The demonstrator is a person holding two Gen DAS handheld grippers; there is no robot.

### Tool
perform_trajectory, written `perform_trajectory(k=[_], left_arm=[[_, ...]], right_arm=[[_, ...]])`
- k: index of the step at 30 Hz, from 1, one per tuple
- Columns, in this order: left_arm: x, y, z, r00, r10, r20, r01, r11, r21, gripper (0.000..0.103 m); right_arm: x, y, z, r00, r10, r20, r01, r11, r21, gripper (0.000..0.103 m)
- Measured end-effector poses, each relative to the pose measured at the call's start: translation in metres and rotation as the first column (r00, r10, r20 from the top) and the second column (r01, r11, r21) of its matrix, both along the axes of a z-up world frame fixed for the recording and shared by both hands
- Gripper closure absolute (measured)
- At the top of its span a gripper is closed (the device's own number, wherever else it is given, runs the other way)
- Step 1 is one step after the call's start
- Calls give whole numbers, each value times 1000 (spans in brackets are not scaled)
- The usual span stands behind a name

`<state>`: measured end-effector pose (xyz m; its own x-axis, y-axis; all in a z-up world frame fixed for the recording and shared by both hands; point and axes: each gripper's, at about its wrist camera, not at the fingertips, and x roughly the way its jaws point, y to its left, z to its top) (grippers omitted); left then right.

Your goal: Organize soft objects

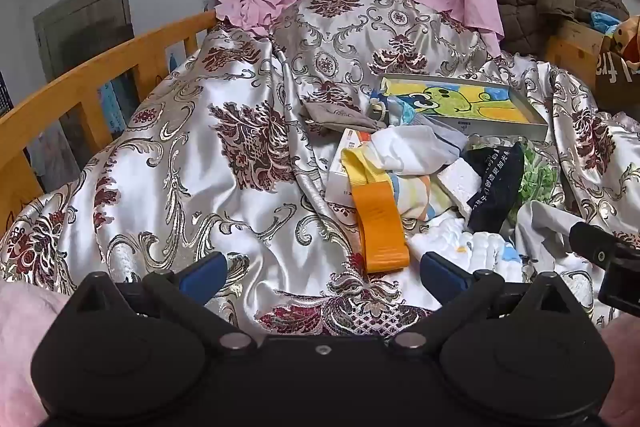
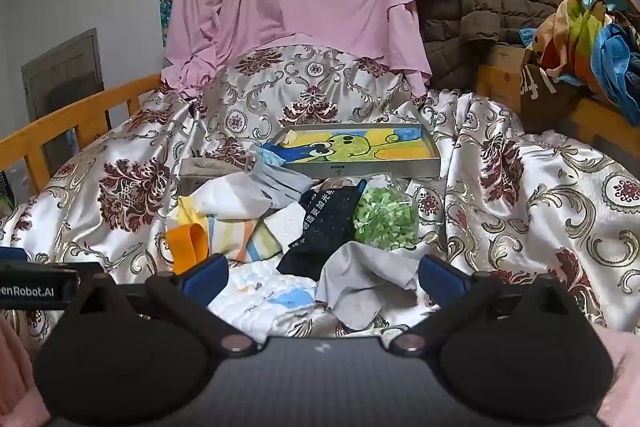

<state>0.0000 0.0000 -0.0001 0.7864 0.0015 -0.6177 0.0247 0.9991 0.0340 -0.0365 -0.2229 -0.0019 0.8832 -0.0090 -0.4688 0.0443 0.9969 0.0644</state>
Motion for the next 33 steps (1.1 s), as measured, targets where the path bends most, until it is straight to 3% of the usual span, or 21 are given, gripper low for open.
perform_trajectory(k=[33], left_arm=[[0,0,0,1000,4,0,-4,1000,5,1]], right_arm=[[2,3,-5,1000,4,-14,-4,1000,-16,0]])
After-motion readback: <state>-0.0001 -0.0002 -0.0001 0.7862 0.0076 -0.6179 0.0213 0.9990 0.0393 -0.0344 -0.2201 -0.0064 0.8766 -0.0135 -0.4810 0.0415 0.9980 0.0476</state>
